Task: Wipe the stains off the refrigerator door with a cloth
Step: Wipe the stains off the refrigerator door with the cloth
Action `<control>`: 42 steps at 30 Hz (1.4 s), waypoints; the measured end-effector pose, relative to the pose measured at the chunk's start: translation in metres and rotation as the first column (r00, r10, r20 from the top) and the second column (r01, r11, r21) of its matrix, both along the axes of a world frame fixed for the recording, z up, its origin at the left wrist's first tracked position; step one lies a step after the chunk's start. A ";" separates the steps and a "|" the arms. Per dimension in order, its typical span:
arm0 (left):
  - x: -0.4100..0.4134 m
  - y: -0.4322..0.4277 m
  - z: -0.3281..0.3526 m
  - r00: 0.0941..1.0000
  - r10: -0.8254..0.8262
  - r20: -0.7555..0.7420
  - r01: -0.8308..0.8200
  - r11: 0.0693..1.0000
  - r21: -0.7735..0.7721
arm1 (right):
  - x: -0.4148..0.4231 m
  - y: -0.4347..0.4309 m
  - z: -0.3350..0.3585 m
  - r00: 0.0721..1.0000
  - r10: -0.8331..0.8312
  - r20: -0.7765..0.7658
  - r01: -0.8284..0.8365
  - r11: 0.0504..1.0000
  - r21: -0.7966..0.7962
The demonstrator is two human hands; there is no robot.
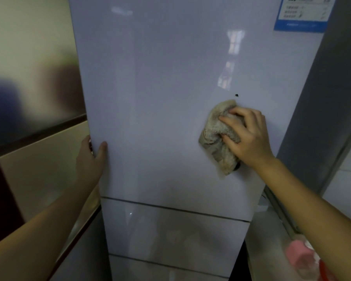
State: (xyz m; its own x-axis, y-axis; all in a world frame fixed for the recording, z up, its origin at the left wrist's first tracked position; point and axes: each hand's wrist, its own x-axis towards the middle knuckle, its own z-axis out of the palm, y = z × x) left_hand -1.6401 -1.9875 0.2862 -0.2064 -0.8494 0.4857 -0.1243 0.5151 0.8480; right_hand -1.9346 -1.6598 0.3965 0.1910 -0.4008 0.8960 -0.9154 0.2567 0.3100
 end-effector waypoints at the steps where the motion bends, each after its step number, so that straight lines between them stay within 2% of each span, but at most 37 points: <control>1: 0.000 0.000 0.000 1.000 0.001 0.003 -0.001 1.000 0.004 | 0.001 -0.001 -0.005 1.000 0.006 -0.017 -0.006 1.000 0.024; 7: 0.002 -0.001 0.001 1.000 0.004 0.023 -0.004 1.000 0.005 | -0.005 0.006 -0.025 0.994 0.021 -0.109 -0.006 0.991 0.137; 16: 0.004 -0.005 0.001 0.999 0.002 0.038 -0.002 1.000 -0.002 | -0.010 0.016 0.039 1.000 0.004 -0.010 -0.005 0.996 -0.088; 23: 0.003 -0.006 0.000 0.999 -0.008 0.044 0.008 1.000 -0.003 | -0.016 0.026 0.009 0.997 -0.028 -0.073 0.029 1.000 0.011; 27: 0.006 -0.010 -0.003 0.999 -0.027 0.040 0.027 1.000 -0.004 | -0.020 0.036 0.008 0.996 -0.065 -0.056 0.063 0.997 -0.035; 32: 0.006 -0.013 -0.003 0.999 -0.027 0.025 0.027 1.000 -0.003 | -0.014 0.029 0.052 0.997 -0.069 0.030 0.073 0.985 -0.155; 38: 0.006 -0.011 -0.003 0.999 -0.037 0.037 0.038 0.999 -0.029 | 0.000 -0.005 0.082 1.000 -0.022 -0.019 0.019 0.990 -0.140; 42: 0.005 -0.009 -0.003 0.999 -0.028 0.025 0.028 0.999 -0.016 | 0.004 -0.020 0.044 0.998 -0.010 -0.068 0.004 0.996 -0.092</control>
